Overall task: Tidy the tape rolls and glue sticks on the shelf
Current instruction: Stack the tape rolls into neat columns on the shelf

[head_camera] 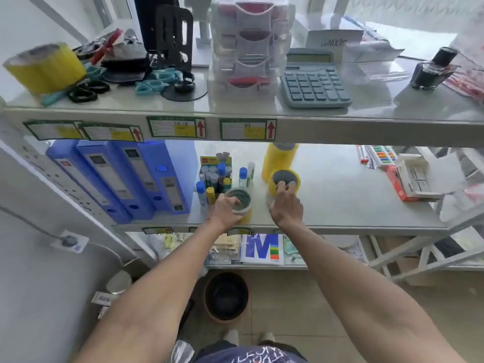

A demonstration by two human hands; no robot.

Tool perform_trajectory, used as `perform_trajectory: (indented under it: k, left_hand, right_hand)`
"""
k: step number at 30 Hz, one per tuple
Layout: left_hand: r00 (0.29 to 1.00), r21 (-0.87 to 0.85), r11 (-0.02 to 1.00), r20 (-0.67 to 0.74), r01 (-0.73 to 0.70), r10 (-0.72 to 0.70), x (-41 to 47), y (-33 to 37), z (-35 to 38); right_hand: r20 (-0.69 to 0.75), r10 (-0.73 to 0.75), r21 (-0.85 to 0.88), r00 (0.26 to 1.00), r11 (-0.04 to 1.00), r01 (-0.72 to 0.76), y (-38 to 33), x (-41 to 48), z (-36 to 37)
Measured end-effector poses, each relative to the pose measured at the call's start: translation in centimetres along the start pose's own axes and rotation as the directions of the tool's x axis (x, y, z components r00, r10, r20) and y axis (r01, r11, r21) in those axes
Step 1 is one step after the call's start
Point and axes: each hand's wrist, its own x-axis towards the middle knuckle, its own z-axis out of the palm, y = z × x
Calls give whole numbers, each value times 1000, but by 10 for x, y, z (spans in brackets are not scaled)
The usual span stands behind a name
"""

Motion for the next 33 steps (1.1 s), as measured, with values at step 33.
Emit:
perform_trajectory:
  k: [33]
  left_hand:
    - [996,162,985,-71,61,-50,27,10,30]
  right_hand:
    - [-17,416,214,909,890,-403,108,44,15]
